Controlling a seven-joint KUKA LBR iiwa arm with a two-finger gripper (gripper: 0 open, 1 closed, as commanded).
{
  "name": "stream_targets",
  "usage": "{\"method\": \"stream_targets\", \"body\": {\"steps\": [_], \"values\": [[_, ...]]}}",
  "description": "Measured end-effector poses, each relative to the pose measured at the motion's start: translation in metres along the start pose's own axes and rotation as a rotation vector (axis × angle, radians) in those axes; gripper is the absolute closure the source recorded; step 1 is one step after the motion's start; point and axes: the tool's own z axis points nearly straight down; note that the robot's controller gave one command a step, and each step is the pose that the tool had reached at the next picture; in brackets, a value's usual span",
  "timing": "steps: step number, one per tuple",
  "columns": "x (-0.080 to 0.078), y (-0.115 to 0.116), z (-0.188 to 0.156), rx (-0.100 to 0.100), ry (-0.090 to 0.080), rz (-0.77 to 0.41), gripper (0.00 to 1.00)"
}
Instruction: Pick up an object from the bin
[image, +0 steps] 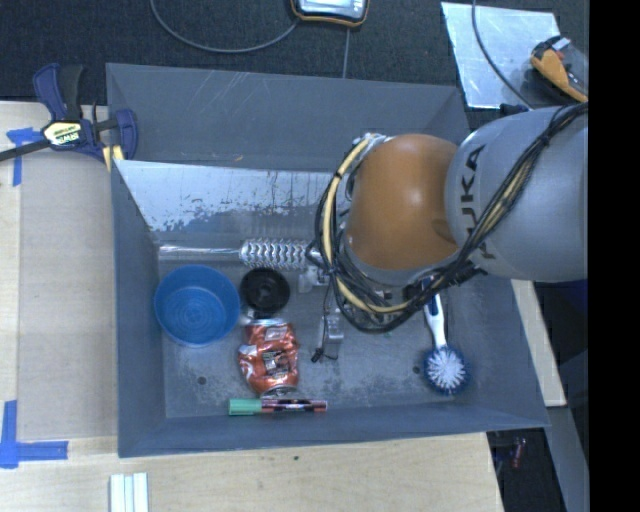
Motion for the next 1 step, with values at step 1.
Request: {"method": "stream_targets", "body": {"steps": [1], "values": [[-0.0019,-0.0005,-0.0046,-0.001,-0.009,0.003,0.00]]}}
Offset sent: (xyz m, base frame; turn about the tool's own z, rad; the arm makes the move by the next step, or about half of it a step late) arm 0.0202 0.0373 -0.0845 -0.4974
